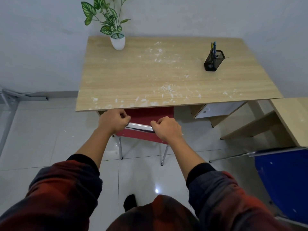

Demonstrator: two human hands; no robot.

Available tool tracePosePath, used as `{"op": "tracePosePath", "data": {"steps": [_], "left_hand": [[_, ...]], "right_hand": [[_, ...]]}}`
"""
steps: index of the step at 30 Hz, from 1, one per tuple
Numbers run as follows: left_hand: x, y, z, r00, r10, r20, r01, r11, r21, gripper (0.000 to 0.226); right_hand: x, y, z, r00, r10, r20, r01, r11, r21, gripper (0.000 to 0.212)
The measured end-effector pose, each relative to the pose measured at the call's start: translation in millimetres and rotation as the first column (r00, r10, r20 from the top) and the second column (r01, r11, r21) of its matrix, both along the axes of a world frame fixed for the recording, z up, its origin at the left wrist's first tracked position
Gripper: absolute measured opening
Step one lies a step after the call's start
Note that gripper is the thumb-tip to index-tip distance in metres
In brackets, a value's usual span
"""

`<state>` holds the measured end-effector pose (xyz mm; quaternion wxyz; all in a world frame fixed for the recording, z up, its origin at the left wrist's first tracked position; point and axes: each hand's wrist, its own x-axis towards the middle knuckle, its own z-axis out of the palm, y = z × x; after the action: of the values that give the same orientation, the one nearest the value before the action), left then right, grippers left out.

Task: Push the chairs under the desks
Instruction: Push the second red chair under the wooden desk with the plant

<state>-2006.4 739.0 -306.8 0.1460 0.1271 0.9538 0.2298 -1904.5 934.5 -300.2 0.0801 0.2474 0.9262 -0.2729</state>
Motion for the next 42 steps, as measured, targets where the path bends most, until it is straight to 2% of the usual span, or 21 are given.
{"op": "tracePosePath", "data": {"steps": [4,8,11,13,15,19,22,30,42], "left_hand": [[-0.5,15.1,-1.4,1.0,0.028,0.005,-0.028,1.0,-0.01,0.021],[4.7,42.2,1.3,0.992,0.106,-0.065,-0.107,0.994,-0.016,0.021],[14.7,67.1,6.3,0.984,0.173,-0.051,-0.177,0.98,-0.095,0.03],[21.3,82.8,8.0,0.979,0.2,-0.034,-0.203,0.975,-0.089,0.037],[25.4,98.4,11.2,0.985,0.168,0.022,-0.167,0.984,-0.067,0.042],[30.0,114.6,7.0,0.993,-0.045,0.11,0.053,0.996,-0.074,0.052],[22.5,114.6,-0.6,0.989,-0.082,0.127,0.093,0.992,-0.081,0.059],[8.1,118.4,-1.1,0.995,0.031,0.1,-0.022,0.996,-0.087,0.041],[10.2,140.3,3.8,0.963,0.267,0.024,-0.266,0.963,-0.051,0.034]], "right_hand": [[-2.3,16.6,-0.5,1.0,0.013,-0.028,-0.013,1.0,-0.017,0.041],[-8.2,45.1,4.2,0.998,0.057,-0.034,-0.058,0.998,-0.035,0.043],[-8.5,71.4,5.7,0.995,0.102,-0.025,-0.103,0.994,-0.042,0.044],[-9.1,90.3,6.4,0.992,0.121,-0.016,-0.122,0.992,-0.034,0.047],[-10.3,108.9,9.3,0.99,0.142,-0.008,-0.142,0.989,-0.035,0.047],[-7.2,134.1,5.7,0.989,0.143,-0.022,-0.144,0.99,-0.011,0.045],[-6.9,138.6,-0.2,0.99,0.131,-0.052,-0.13,0.991,0.021,0.042],[-25.6,141.4,-8.5,0.988,0.14,-0.067,-0.137,0.99,0.047,0.042],[-41.7,160.0,-8.5,0.97,0.22,-0.101,-0.223,0.974,-0.025,0.043]]}}
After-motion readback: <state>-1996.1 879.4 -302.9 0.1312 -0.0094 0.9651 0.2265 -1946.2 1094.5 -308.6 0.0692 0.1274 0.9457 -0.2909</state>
